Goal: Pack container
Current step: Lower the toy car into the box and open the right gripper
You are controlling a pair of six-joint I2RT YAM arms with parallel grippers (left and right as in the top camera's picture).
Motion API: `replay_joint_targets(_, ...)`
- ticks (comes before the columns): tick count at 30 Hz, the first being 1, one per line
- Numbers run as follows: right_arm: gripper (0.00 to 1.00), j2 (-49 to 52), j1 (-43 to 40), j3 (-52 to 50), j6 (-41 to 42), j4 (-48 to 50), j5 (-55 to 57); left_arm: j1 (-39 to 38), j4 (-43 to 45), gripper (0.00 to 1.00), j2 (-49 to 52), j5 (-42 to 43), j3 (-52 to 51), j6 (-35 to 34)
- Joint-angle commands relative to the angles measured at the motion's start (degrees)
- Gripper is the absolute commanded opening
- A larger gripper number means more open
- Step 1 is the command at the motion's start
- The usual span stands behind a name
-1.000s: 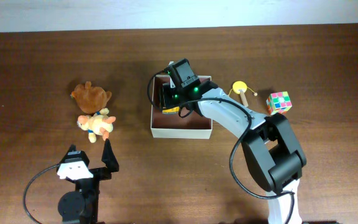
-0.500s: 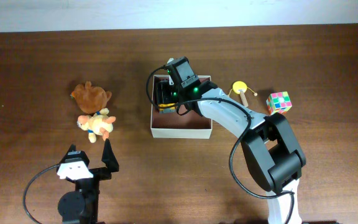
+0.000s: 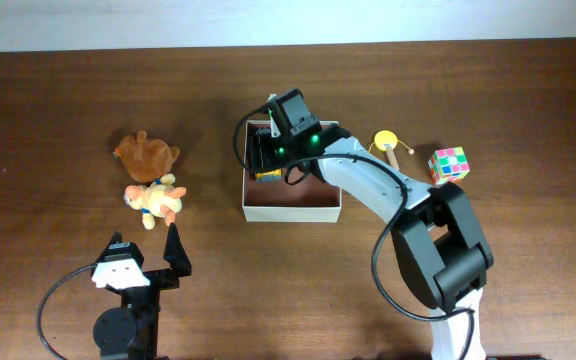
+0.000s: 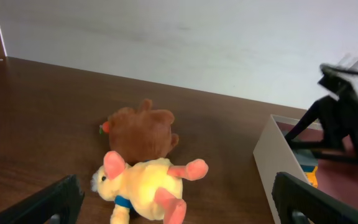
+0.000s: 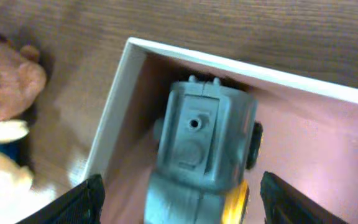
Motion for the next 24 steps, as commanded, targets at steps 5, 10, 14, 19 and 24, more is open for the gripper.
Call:
replay_joint_targets(5, 0.69, -6.75, 0.22, 7.13, -2.71, -9.79, 6.62, 0.02, 0.02, 0.99, -0.46, 0.22, -0.39, 1.16)
replay_joint_targets(10, 0.48, -5.99, 0.24, 5.79, -2.47, -13.92, 11.45, 0.04, 0.02, 0.99, -0.46, 0.22, -0.39, 1.14)
replay_joint_targets(14, 0.4, -5.57, 0.24, 3.43, -2.29, -14.32, 13.05, 0.04, 0.02, 0.99, -0.46, 0.22, -0.39, 1.16)
replay_joint_targets(19, 0.4, -3.43, 0.24, 1.01, -2.29, -13.86, 14.58, 0.02, 0.02, 0.99, -0.48, 0.22, -0.39, 1.14)
replay_joint_targets(24, 0.4, -1.46, 0.24, 0.9, -2.29, -13.9, 15.58, 0.02, 0.02, 0.99, -0.46, 0.22, -0.39, 1.14)
